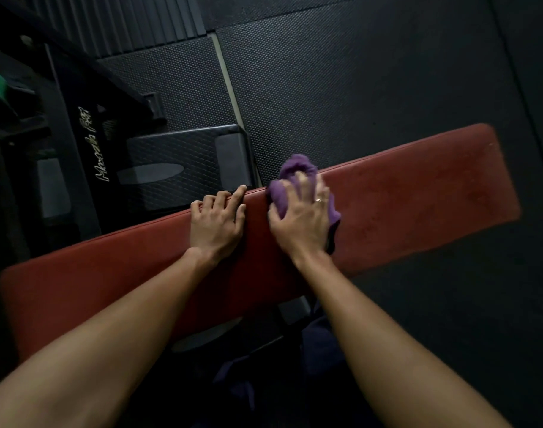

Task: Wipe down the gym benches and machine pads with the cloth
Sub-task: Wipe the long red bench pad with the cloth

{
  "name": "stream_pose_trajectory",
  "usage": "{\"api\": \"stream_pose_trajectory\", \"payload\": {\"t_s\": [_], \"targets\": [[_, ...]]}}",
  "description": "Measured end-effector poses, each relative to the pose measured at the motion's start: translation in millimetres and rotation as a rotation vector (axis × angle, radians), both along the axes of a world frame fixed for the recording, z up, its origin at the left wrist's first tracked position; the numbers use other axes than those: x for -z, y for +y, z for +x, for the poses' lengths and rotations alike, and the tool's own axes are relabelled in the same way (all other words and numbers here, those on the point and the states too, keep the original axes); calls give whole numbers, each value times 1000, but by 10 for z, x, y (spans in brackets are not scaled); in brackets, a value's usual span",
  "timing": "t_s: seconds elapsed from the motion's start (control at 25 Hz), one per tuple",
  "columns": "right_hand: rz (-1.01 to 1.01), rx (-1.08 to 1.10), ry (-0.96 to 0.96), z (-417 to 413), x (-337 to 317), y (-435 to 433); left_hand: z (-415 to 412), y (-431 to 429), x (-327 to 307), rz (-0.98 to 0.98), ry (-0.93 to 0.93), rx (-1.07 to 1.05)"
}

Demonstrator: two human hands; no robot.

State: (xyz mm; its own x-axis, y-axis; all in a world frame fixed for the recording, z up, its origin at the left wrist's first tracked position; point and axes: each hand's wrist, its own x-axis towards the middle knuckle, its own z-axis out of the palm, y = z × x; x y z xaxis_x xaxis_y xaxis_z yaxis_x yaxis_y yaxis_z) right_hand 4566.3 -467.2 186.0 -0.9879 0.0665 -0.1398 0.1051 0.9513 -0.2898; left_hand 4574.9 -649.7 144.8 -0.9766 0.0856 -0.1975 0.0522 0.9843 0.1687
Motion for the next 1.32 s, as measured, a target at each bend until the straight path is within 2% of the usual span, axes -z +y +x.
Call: {"api": "stream_pose_trajectory", "payload": {"t_s": [0.08, 0.16, 0.28, 0.4, 0.48, 0.56, 0.68, 0.8, 0.88, 0.92, 1.0, 1.08, 1.16, 1.24, 1.32], "targets": [[-5, -173, 10, 412, -35, 148, -67, -9, -68, 33, -80, 66], [45, -201, 5, 738, -70, 585, -227, 14, -174, 115, -188, 164], [82, 100, -36, 640, -28, 1065, -533, 229, -278, 208, -312, 319], [-16, 405, -16, 135, 30, 836, -751, 581, -273, 215, -347, 409], [-28, 342, 32, 136, 43, 579, -804, 765, -253, 208, -316, 412], [-2, 159, 42, 521, 76, 540, -779, 831, -240, 199, -276, 425], [53, 30, 63, 1058, 63, 991, -775, 819, -270, 181, -254, 434], [92, 310, 35, 931, 87, 1351, -759, 836, -276, 159, -231, 439], [16, 585, 37, 588, 107, 1223, -759, 843, -261, 156, -214, 444], [-19, 650, 52, 451, 91, 1057, -760, 836, -255, 160, -210, 444], [-34, 571, 79, 441, 55, 677, -753, 818, -249, 168, -195, 433], [-30, 431, 49, 777, 35, 419, -753, 824, -252, 172, -186, 430], [-37, 465, 45, 1161, 44, 404, -754, 832, -246, 174, -188, 426], [-98, 671, 58, 1258, 63, 513, -748, 819, -232, 172, -187, 415], [-231, 1016, 35, 1013, 70, 730, -743, 819, -223, 180, -187, 413]]}}
